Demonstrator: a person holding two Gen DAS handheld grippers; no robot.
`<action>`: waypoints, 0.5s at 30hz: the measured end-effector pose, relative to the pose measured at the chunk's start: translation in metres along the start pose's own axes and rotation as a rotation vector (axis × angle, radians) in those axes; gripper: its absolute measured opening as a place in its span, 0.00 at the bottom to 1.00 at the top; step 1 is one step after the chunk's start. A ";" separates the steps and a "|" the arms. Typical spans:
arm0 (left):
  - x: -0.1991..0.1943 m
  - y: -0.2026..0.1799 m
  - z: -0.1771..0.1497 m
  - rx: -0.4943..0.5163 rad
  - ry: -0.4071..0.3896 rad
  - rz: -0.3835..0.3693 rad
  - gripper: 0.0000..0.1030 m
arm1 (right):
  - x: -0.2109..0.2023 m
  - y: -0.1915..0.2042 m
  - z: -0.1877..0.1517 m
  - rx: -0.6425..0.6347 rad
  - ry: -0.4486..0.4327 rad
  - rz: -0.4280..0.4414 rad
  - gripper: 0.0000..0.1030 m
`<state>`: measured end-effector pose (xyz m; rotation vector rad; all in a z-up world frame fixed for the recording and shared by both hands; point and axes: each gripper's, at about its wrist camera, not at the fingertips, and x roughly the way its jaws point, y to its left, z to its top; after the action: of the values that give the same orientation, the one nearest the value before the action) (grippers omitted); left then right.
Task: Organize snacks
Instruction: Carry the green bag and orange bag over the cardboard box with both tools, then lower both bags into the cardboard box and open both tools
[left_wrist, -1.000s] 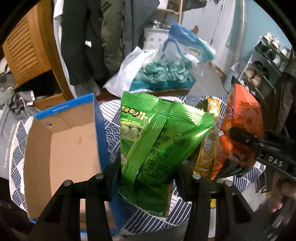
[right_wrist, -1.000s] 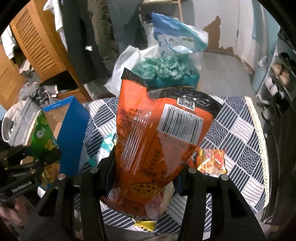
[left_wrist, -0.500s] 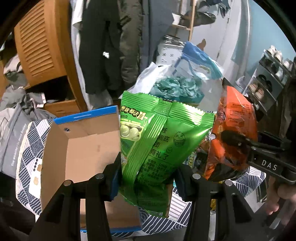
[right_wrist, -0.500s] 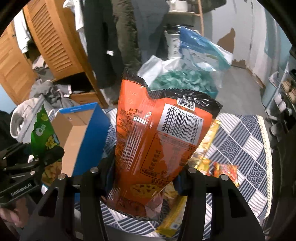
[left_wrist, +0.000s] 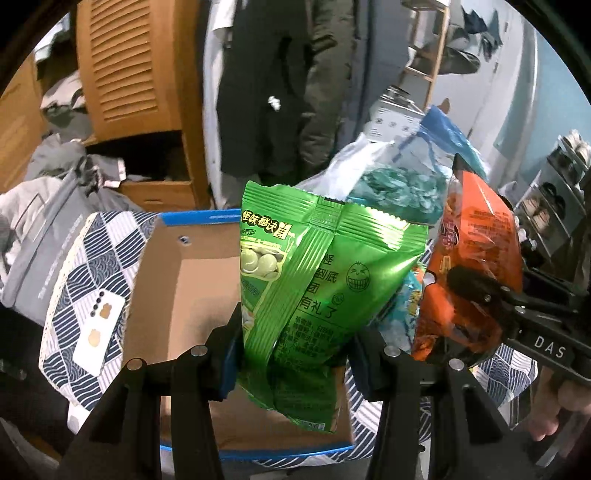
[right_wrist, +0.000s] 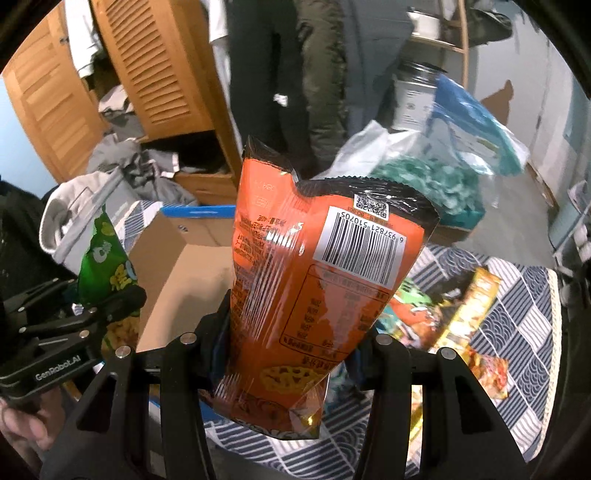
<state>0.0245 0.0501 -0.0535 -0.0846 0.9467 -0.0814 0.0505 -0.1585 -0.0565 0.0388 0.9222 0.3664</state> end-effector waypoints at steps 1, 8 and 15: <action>0.001 0.006 -0.001 -0.008 0.002 0.008 0.49 | 0.003 0.005 0.002 -0.008 0.003 0.005 0.48; 0.017 0.045 -0.010 -0.084 0.047 0.048 0.49 | 0.023 0.039 0.011 -0.055 0.033 0.047 0.48; 0.037 0.072 -0.020 -0.145 0.109 0.075 0.49 | 0.049 0.073 0.012 -0.104 0.076 0.079 0.48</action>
<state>0.0317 0.1173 -0.1025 -0.1801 1.0627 0.0530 0.0656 -0.0726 -0.0728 -0.0346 0.9769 0.4916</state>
